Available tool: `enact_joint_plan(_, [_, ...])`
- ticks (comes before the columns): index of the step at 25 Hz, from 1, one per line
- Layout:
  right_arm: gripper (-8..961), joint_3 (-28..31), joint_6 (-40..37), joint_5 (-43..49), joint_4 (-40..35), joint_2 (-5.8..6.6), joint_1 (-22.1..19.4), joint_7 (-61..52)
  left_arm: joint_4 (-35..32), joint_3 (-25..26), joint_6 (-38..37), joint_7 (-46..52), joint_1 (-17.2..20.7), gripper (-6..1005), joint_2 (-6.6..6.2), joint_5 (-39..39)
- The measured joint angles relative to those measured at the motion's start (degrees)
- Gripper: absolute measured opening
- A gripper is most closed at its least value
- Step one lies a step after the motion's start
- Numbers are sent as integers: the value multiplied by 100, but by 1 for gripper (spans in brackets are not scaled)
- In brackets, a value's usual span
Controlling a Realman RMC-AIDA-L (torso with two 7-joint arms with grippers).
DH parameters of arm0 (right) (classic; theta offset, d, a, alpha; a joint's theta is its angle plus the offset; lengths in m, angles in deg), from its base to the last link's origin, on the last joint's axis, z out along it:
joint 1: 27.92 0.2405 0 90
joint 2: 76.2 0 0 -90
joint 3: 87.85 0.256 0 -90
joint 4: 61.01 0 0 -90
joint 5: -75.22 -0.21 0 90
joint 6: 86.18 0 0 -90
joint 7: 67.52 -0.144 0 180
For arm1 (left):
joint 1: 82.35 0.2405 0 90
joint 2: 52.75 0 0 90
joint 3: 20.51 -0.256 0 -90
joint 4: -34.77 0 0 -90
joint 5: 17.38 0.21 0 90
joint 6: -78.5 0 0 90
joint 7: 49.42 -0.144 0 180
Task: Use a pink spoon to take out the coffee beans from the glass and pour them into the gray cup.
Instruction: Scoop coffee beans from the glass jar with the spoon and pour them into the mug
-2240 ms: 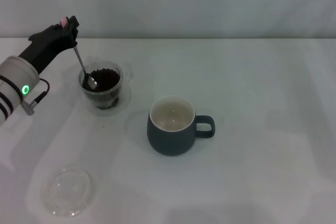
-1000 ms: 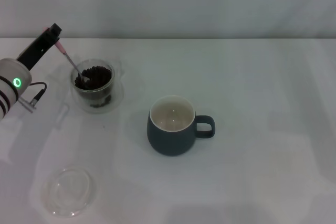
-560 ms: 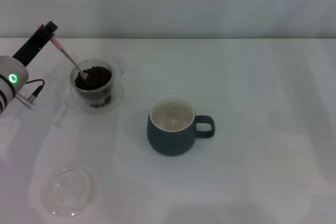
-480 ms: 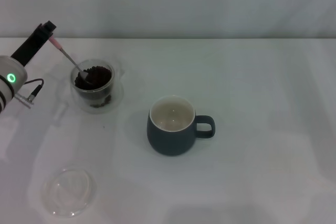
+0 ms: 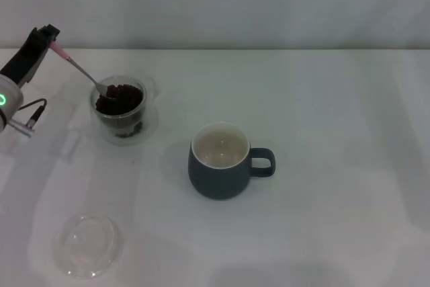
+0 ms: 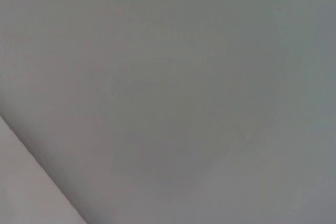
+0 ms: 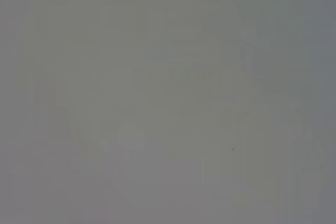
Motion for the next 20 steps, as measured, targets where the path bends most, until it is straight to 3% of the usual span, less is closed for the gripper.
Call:
enact_joint_plan(12, [838, -2, -3, 0, 9, 0, 14, 3, -46, -14, -328, -50, 132, 138, 1, 56])
enact_joint_plan(20, [838, -2, -4, 0, 8, 2, 10, 3, -62, 1, -977, -50, 309, 138, 11, 34])
